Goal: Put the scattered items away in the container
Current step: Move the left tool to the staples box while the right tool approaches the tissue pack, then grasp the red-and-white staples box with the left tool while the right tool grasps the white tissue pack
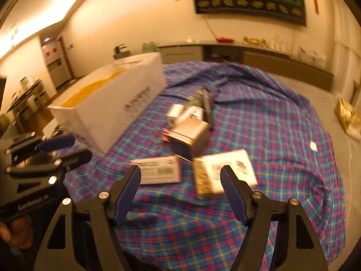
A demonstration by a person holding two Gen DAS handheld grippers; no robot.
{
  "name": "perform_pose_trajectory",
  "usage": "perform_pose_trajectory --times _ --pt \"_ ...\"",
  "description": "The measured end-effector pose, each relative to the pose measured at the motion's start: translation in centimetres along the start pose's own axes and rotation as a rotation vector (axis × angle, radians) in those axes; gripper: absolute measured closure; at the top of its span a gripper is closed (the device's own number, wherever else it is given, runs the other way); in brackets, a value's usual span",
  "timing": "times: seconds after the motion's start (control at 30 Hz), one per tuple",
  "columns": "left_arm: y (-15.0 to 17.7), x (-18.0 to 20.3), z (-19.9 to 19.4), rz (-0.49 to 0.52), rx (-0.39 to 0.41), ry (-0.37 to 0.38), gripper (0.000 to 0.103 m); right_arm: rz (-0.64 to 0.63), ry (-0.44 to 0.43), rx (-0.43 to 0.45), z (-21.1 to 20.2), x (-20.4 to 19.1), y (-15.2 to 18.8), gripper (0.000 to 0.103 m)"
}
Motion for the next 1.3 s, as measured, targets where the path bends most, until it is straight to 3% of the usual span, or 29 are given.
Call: perform_pose_trajectory --times 0.17,0.33,0.63,0.83,1.07,1.27,1.3 --pt "-0.1 2.4 1.4 0.044 -0.023 0.085 0.056 0.107 -0.001 -0.012 -0.1 3.2 0.5 0.029" --pt "-0.5 4.0 3.1 0.074 -0.029 0.127 0.054 0.097 0.005 -0.045 0.9 3.4 0.7 0.027" --pt "-1.2 5.2 7.1 0.08 -0.099 0.201 0.053 0.096 0.113 -0.14 4.9 5.5 1.0 0.023" --pt "-1.8 6.0 8.0 0.093 -0.084 0.241 0.047 0.115 0.124 -0.115 5.7 6.3 0.2 0.023" --pt "-2.0 6.1 8.1 0.1 -0.086 0.3 0.049 0.189 0.095 -0.054 5.6 6.7 -1.2 0.022" --pt "-1.4 7.2 7.0 0.146 -0.065 0.342 0.049 0.236 0.094 -0.061 6.5 7.5 -1.7 0.023" --pt "-1.5 7.4 7.0 0.146 -0.066 0.354 0.049 0.24 0.092 -0.062 6.5 7.7 -1.6 0.027"
Point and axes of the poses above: each gripper's, at about its wrist camera, not at the fingertips, and z roughly the way its jaws point, x to its right, y to its underside, the point moved 2 cm from there along z, roughly the way its jaws point, and after that the axes turned 15 degrees about -y, right-handed, at the moved point
